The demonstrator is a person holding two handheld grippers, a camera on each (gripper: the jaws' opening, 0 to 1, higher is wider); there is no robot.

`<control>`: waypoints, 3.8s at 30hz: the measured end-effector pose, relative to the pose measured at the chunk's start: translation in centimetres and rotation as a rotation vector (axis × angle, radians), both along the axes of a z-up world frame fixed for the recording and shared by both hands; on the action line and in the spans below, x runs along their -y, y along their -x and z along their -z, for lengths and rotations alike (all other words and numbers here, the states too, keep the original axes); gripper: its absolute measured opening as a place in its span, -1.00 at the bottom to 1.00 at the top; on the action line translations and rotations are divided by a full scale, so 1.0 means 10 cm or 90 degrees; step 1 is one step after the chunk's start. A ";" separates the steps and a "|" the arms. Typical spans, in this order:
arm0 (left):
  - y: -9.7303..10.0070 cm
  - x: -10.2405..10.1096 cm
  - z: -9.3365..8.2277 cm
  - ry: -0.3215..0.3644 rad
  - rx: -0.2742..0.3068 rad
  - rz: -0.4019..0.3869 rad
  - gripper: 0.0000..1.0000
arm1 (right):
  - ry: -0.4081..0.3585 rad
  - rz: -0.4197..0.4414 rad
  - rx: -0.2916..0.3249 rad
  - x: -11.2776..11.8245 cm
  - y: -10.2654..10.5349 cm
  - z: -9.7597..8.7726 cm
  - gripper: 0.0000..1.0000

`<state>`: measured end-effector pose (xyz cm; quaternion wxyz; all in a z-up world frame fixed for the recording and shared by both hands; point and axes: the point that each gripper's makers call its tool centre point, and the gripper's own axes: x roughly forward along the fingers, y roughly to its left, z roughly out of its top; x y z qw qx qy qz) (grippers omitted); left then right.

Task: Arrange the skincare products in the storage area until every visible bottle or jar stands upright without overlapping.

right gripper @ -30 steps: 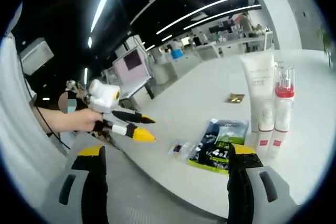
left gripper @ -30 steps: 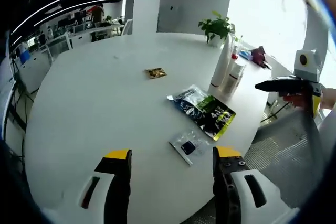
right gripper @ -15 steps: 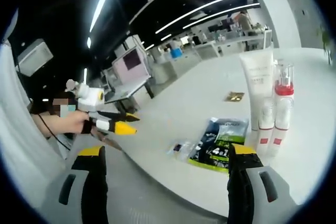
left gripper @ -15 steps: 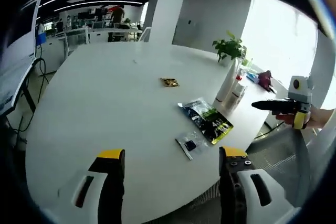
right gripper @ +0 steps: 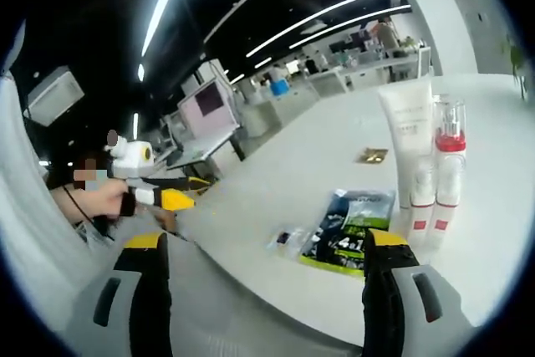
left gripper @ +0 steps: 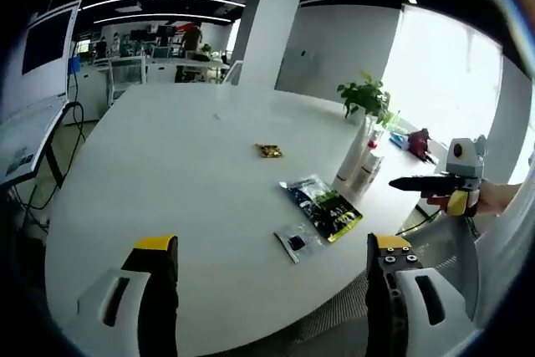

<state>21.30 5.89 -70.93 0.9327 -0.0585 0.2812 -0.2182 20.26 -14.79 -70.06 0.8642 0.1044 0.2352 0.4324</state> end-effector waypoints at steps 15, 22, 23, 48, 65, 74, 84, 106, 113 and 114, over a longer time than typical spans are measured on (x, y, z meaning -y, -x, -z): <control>-0.02 0.02 0.01 -0.007 0.005 0.007 0.97 | -0.005 0.014 0.006 0.03 -0.02 -0.01 0.95; -0.03 0.04 0.05 -0.011 -0.006 0.012 0.96 | 0.002 0.021 0.006 0.04 -0.03 -0.01 0.99; -0.04 0.05 0.06 -0.010 -0.008 0.014 0.96 | 0.004 0.022 0.006 0.04 -0.03 0.00 0.99; -0.54 0.60 0.14 -0.006 -0.053 0.081 0.87 | -0.006 0.065 -0.007 0.15 -0.12 -0.01 0.99; -1.01 1.03 0.20 -0.045 -0.079 0.168 0.98 | -0.013 0.079 -0.012 0.18 -0.12 -0.03 0.98; -1.18 1.27 0.36 -0.061 -0.099 0.205 0.98 | -0.032 0.102 -0.023 0.24 -0.14 -0.05 0.97; -1.56 1.33 0.54 -0.101 -0.138 0.197 0.90 | -0.032 0.107 -0.019 0.25 -0.15 -0.06 0.94; -2.24 1.47 0.82 -0.169 -0.193 0.153 0.66 | -0.069 0.131 -0.039 0.30 -0.19 -0.07 0.93; -2.50 1.57 0.86 -0.198 -0.175 0.183 0.63 | -0.076 0.144 -0.047 0.33 -0.21 -0.06 0.93; -2.53 1.57 0.88 -0.198 -0.179 0.182 0.62 | -0.076 0.146 -0.049 0.33 -0.21 -0.06 0.93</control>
